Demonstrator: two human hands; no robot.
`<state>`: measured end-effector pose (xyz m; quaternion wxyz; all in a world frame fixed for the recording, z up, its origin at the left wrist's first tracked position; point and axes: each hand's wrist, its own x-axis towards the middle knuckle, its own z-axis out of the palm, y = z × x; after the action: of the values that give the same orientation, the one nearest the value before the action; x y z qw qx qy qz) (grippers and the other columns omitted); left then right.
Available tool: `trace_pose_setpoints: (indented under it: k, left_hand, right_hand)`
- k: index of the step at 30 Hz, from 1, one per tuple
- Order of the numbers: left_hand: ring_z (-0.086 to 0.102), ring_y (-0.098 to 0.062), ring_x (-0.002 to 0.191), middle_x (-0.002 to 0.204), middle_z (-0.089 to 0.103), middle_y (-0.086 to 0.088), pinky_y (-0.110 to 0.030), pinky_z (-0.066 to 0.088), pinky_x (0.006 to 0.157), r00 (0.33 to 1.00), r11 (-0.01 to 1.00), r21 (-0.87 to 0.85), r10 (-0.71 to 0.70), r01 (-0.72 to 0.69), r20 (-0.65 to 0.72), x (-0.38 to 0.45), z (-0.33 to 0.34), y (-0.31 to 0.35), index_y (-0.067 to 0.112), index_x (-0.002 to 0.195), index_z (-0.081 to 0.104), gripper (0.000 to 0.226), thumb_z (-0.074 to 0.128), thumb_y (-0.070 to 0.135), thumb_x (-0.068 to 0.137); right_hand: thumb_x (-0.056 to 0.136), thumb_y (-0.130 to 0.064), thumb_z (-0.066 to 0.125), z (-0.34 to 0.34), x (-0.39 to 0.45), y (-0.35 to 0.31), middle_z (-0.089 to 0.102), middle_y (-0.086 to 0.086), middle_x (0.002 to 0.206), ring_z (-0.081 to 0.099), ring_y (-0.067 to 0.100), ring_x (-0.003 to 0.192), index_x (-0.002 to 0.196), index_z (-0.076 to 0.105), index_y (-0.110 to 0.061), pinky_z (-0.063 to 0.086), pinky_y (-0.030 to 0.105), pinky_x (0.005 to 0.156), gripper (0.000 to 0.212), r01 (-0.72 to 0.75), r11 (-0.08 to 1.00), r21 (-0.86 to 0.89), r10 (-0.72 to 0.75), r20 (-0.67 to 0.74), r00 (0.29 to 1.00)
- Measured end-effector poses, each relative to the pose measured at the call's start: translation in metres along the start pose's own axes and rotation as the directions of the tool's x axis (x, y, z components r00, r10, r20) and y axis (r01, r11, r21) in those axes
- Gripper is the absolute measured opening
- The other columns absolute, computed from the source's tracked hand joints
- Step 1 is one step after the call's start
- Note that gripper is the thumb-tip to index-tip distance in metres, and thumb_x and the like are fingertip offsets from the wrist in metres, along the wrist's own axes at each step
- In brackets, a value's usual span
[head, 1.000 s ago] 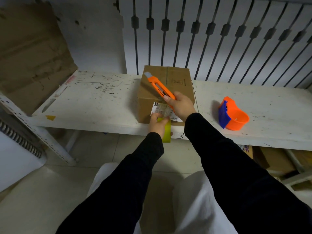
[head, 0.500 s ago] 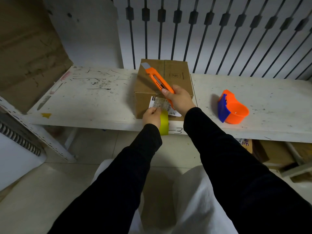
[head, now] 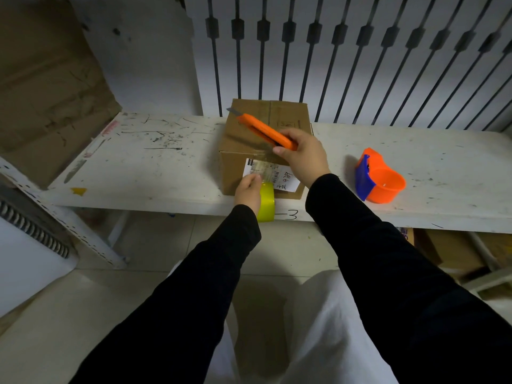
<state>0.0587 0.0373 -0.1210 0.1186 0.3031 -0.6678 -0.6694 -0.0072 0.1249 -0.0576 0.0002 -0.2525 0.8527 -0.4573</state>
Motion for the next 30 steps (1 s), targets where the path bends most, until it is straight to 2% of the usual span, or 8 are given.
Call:
trace_pose_setpoints:
  k: [3, 8, 10, 12, 13, 15, 23, 30]
  left_hand:
    - [0.057, -0.018, 0.086, 0.113, 0.057, -0.010, -0.011, 0.050, 0.060, 0.999, 0.998, -0.034, -0.048, 0.048, -0.014, -0.003, 0.001, 0.003, 0.002, 0.119, 0.058, 0.033, 0.036, 0.017, 0.100]
    - [0.046, -0.008, 0.060, 0.076, 0.050, 0.002, -0.006, 0.039, 0.030, 0.992, 0.990, -0.069, -0.123, 0.122, -0.006, -0.008, 0.003, 0.006, 0.000, 0.120, 0.055, 0.033, 0.035, 0.018, 0.101]
    - [0.049, -0.011, 0.064, 0.086, 0.055, -0.004, -0.012, 0.048, 0.041, 0.991, 0.990, -0.040, -0.132, 0.132, 0.001, -0.010, 0.002, 0.008, 0.001, 0.121, 0.055, 0.035, 0.033, 0.019, 0.101]
    - [0.059, -0.025, 0.086, 0.110, 0.061, -0.015, -0.029, 0.054, 0.075, 0.991, 0.991, -0.023, -0.132, 0.131, -0.011, -0.009, 0.002, 0.009, 0.004, 0.121, 0.057, 0.035, 0.034, 0.021, 0.100]
    - [0.059, -0.031, 0.101, 0.120, 0.060, -0.019, -0.037, 0.051, 0.091, 0.990, 0.990, -0.017, -0.138, 0.138, -0.012, -0.011, 0.001, 0.010, 0.005, 0.120, 0.057, 0.035, 0.035, 0.022, 0.099]
    - [0.055, -0.035, 0.116, 0.125, 0.059, -0.018, -0.046, 0.044, 0.104, 0.987, 0.987, -0.013, -0.161, 0.161, -0.020, -0.009, 0.001, 0.009, 0.006, 0.122, 0.057, 0.035, 0.036, 0.024, 0.099]
    - [0.055, -0.035, 0.118, 0.129, 0.058, -0.015, -0.046, 0.043, 0.105, 0.980, 0.980, -0.025, -0.198, 0.197, -0.003, -0.009, 0.000, 0.008, 0.008, 0.126, 0.055, 0.036, 0.043, 0.025, 0.097]
    - [0.052, -0.032, 0.120, 0.132, 0.055, -0.014, -0.036, 0.044, 0.099, 0.986, 0.986, -0.010, -0.167, 0.167, -0.027, -0.014, -0.002, 0.014, 0.007, 0.126, 0.057, 0.039, 0.033, 0.023, 0.100]
  right_hand:
    - [0.085, -0.020, 0.063, -0.013, -0.011, 0.007, 0.060, -0.003, 0.092, 0.055, 0.018, 0.088, 0.107, 0.066, -0.020, 0.044, 0.031, 0.082, 0.023, 0.014, 0.987, -0.162, -0.009, 0.030, 0.999]
    - [0.085, -0.020, 0.063, -0.028, -0.026, 0.017, 0.065, 0.004, 0.092, 0.057, 0.021, 0.087, 0.104, 0.069, -0.019, 0.045, 0.032, 0.078, 0.020, -0.050, 0.944, -0.326, 0.082, 0.085, 0.993]
    - [0.085, -0.019, 0.062, -0.031, -0.031, 0.017, 0.067, 0.005, 0.101, 0.059, 0.022, 0.093, 0.108, 0.068, -0.020, 0.047, 0.034, 0.083, 0.024, -0.061, 0.930, -0.362, 0.108, 0.111, 0.988]
    - [0.086, -0.018, 0.062, -0.032, -0.033, 0.017, 0.067, 0.006, 0.106, 0.059, 0.023, 0.097, 0.111, 0.067, -0.020, 0.046, 0.034, 0.084, 0.026, -0.057, 0.915, -0.398, 0.118, 0.131, 0.984]
    - [0.086, -0.018, 0.062, -0.033, -0.034, 0.016, 0.068, 0.006, 0.107, 0.059, 0.024, 0.097, 0.111, 0.067, -0.020, 0.046, 0.033, 0.083, 0.026, -0.051, 0.908, -0.416, 0.116, 0.133, 0.984]
    - [0.086, -0.017, 0.061, -0.034, -0.034, 0.015, 0.067, 0.006, 0.107, 0.058, 0.024, 0.097, 0.110, 0.068, -0.022, 0.044, 0.030, 0.078, 0.025, -0.041, 0.890, -0.454, 0.116, 0.139, 0.983]
    - [0.088, -0.019, 0.057, -0.037, -0.034, 0.011, 0.068, 0.004, 0.103, 0.062, 0.025, 0.092, 0.109, 0.067, -0.025, 0.048, 0.032, 0.074, 0.024, 0.005, 0.795, -0.607, 0.092, 0.128, 0.988]
    - [0.089, -0.020, 0.054, -0.040, -0.033, 0.011, 0.069, 0.002, 0.099, 0.063, 0.024, 0.088, 0.105, 0.067, -0.025, 0.050, 0.033, 0.071, 0.022, 0.025, 0.729, -0.684, 0.062, 0.102, 0.993]
